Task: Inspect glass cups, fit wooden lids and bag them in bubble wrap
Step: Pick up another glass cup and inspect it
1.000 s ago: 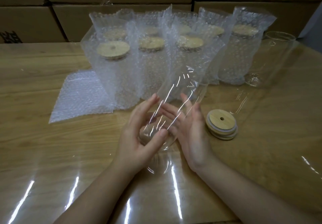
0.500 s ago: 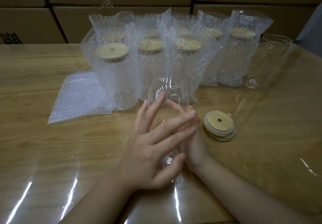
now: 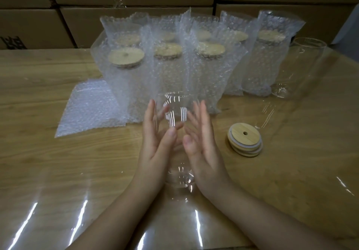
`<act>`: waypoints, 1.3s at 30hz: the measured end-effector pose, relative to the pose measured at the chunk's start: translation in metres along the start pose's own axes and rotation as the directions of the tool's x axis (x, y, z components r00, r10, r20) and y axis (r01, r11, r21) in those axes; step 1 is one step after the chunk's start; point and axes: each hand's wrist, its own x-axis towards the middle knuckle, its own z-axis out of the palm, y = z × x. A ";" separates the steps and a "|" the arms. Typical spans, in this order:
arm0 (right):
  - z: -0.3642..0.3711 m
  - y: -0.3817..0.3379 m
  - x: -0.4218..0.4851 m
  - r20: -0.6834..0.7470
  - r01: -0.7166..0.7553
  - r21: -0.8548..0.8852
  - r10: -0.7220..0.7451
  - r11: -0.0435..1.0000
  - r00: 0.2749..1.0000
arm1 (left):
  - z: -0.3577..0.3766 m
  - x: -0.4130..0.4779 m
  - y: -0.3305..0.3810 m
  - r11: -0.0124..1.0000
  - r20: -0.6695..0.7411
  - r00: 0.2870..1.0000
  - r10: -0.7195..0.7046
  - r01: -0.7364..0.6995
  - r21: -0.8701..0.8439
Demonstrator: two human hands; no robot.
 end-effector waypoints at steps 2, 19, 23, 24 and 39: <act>-0.001 -0.002 0.000 0.006 0.121 -0.185 -0.122 0.975 0.993 | -0.001 0.006 0.000 0.976 -0.025 0.985 -0.169 0.164 -0.143; -0.010 -0.017 0.005 -0.043 0.438 -0.354 -0.482 0.826 0.875 | 0.011 -0.010 0.000 0.989 0.073 0.988 0.134 -0.138 0.056; -0.010 -0.020 0.004 -0.139 0.240 0.216 -0.214 0.946 0.967 | 0.011 -0.011 -0.002 0.939 0.187 0.949 0.253 -0.287 0.191; -0.010 -0.021 0.003 -0.140 0.193 0.308 -0.156 0.932 0.978 | 0.010 -0.011 -0.002 0.918 0.197 0.936 0.292 -0.332 0.216; -0.015 -0.012 0.017 0.102 -0.380 0.661 0.424 0.647 0.900 | 0.000 0.001 -0.007 0.490 0.311 0.686 0.658 -0.703 0.515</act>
